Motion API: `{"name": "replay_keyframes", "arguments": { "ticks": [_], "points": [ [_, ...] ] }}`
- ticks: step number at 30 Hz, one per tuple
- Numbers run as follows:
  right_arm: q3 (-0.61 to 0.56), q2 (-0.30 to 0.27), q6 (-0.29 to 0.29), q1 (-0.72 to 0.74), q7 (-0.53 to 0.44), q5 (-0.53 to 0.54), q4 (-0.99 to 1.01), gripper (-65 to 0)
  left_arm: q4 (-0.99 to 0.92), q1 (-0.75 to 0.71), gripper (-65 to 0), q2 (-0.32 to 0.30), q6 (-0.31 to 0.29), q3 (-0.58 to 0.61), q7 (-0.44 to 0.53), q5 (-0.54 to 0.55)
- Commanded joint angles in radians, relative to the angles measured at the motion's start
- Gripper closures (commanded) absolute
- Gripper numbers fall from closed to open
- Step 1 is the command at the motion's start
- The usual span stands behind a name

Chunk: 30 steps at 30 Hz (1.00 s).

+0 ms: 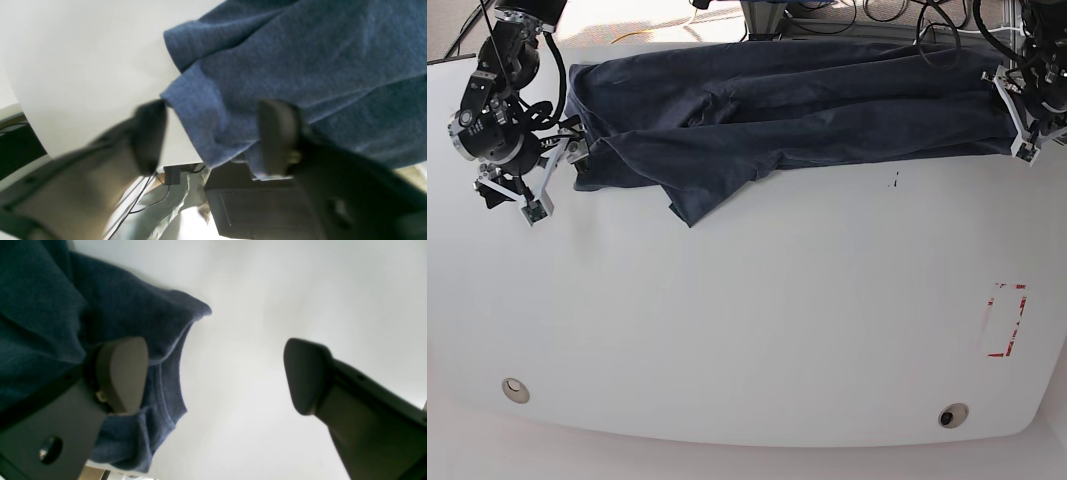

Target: Layout the t-shirt on the table in an organized manner, then fold the t-shirt properly

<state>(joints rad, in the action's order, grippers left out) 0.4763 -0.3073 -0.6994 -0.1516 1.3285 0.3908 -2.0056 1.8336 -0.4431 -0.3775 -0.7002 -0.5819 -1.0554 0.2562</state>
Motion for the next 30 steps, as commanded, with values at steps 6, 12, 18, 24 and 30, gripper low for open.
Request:
{"name": "replay_keyframes", "arguments": {
  "ticks": [6, 12, 18, 24, 30],
  "points": [
    [0.005, -0.016, 0.001, 0.010, -0.014, 0.007, -0.013, -62.1, 0.012, 0.007, -59.6, -0.051, 0.002, -0.005, -0.015, 0.001],
    [-0.009, 0.007, 0.001, 0.013, -0.014, 0.003, -0.013, -62.1, 0.013, 0.008, -65.0, -0.097, 0.002, -0.008, -0.030, 0.021],
    [-0.009, 0.012, 0.001, 0.024, -0.014, 0.006, -0.013, -62.1, 0.019, 0.040, -65.0, -0.147, 0.002, -0.079, -0.116, 0.188],
    [-0.009, 0.012, 0.001, 0.024, -0.014, 0.006, -0.013, -62.1, 0.019, 0.040, -65.0, -0.179, 0.002, -0.145, -0.159, 0.352],
    [-0.009, 0.012, 0.001, 0.025, -0.014, 0.006, -0.014, -62.0, 0.021, 0.025, -65.0, -0.189, 0.002, -0.095, -0.159, 0.443]
  ]
}}
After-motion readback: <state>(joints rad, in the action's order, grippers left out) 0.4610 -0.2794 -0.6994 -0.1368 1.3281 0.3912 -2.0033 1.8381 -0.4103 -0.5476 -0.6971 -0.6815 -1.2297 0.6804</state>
